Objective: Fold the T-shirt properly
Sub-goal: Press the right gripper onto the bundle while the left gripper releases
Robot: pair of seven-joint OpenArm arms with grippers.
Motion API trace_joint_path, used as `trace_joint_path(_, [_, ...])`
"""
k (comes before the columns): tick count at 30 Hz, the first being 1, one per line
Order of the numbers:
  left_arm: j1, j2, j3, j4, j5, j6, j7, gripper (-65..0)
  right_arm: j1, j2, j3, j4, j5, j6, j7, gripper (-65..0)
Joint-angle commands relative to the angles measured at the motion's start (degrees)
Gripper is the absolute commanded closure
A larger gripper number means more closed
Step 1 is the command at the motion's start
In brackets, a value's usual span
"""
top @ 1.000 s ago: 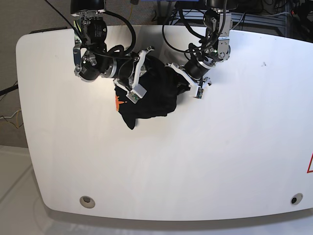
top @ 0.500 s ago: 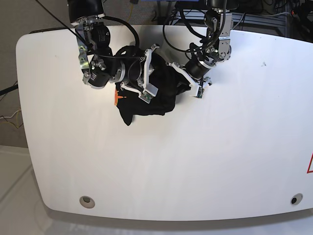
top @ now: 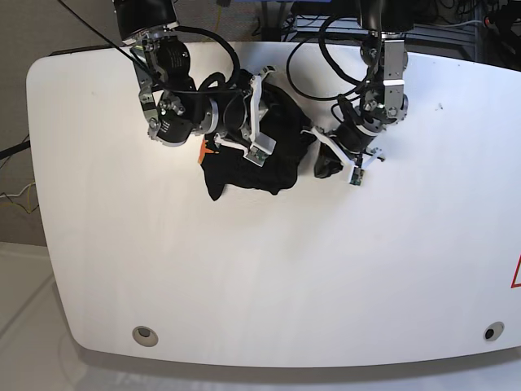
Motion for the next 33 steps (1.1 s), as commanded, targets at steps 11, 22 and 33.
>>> trace_joint_path(11, [0.49,0.24,-2.73,2.84,0.31,0.01,0.35,-1.4,0.75,-0.65,0.26,0.55,-7.26,0.38,1.08,0.0])
trace_joint_path(22, [-0.22,0.24,-7.66,4.16,0.13,-0.08,0.35,-26.6,0.92,-0.82,0.17,-6.66,-7.70,0.47,2.93,0.0])
trace_joint_path(33, [-0.57,-0.11,-13.19,12.34,0.22,-0.08,0.35,-54.5,0.83,-0.73,0.00,-8.68,-7.70,0.47,5.04,0.0])
